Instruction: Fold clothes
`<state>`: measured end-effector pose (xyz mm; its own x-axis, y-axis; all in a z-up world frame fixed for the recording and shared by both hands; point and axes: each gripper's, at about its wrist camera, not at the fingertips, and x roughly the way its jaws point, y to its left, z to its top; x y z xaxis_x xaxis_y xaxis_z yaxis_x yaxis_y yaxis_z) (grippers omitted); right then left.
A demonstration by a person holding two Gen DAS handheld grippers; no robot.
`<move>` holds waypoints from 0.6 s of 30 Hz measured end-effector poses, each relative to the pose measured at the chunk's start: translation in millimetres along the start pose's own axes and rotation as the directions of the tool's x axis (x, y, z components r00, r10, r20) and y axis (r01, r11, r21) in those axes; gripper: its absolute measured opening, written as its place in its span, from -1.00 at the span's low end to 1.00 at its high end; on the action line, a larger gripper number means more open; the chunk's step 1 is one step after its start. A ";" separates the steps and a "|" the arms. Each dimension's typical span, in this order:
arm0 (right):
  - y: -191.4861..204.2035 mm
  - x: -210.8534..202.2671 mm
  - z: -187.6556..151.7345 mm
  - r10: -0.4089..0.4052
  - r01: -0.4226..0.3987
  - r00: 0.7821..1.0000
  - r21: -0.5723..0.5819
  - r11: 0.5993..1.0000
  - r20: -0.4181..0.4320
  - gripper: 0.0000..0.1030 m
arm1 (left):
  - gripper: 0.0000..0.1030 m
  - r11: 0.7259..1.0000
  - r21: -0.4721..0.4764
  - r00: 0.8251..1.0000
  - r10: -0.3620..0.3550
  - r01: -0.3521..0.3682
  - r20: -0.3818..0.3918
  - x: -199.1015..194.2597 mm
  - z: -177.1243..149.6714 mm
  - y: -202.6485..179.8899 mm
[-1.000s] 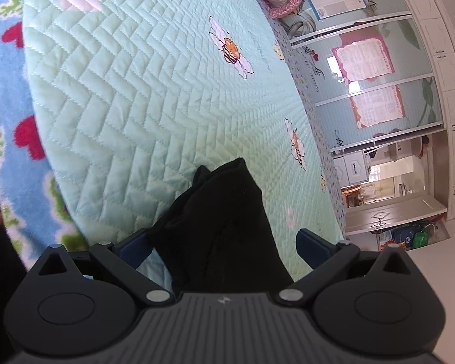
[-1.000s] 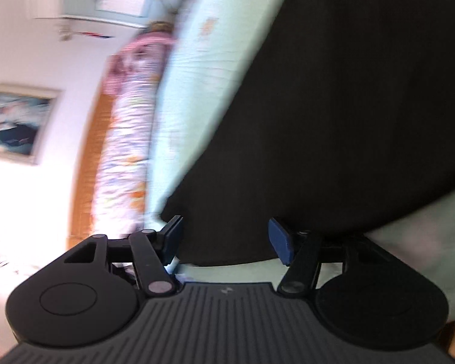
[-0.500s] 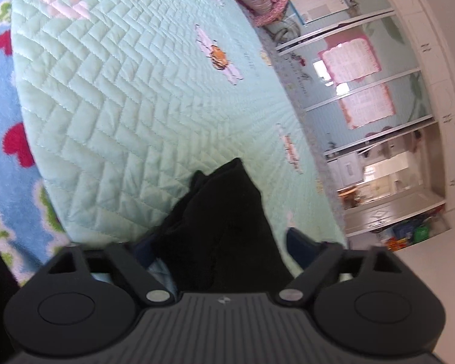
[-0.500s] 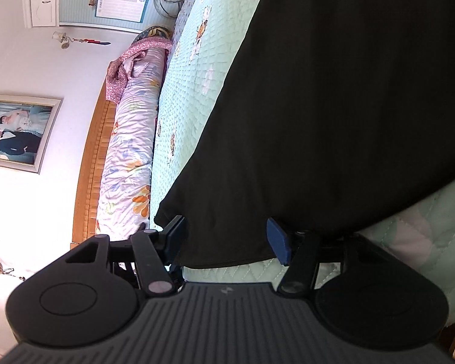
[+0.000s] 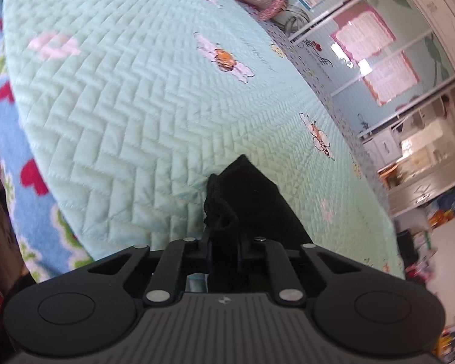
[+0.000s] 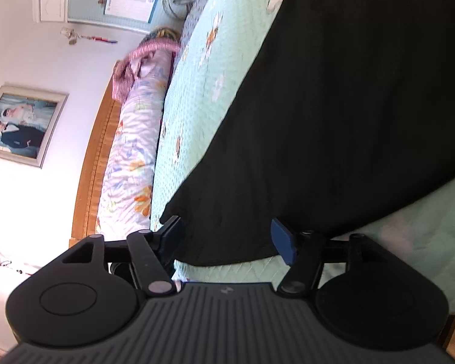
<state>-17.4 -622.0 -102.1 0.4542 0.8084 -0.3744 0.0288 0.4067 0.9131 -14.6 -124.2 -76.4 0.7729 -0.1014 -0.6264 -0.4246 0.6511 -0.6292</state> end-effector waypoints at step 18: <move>-42.2 -99.2 10.9 0.032 -0.070 0.950 0.111 0.991 0.310 0.33 | -0.80 0.892 0.406 0.978 -0.208 0.199 -0.022 -29.2 -11.5 -163.3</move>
<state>-53.9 -724.0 -101.8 0.7088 0.6491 -0.2761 0.0953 0.2997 0.9493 26.7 -236.2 39.4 0.8335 -0.2510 -0.4923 -0.0341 0.8658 -0.4992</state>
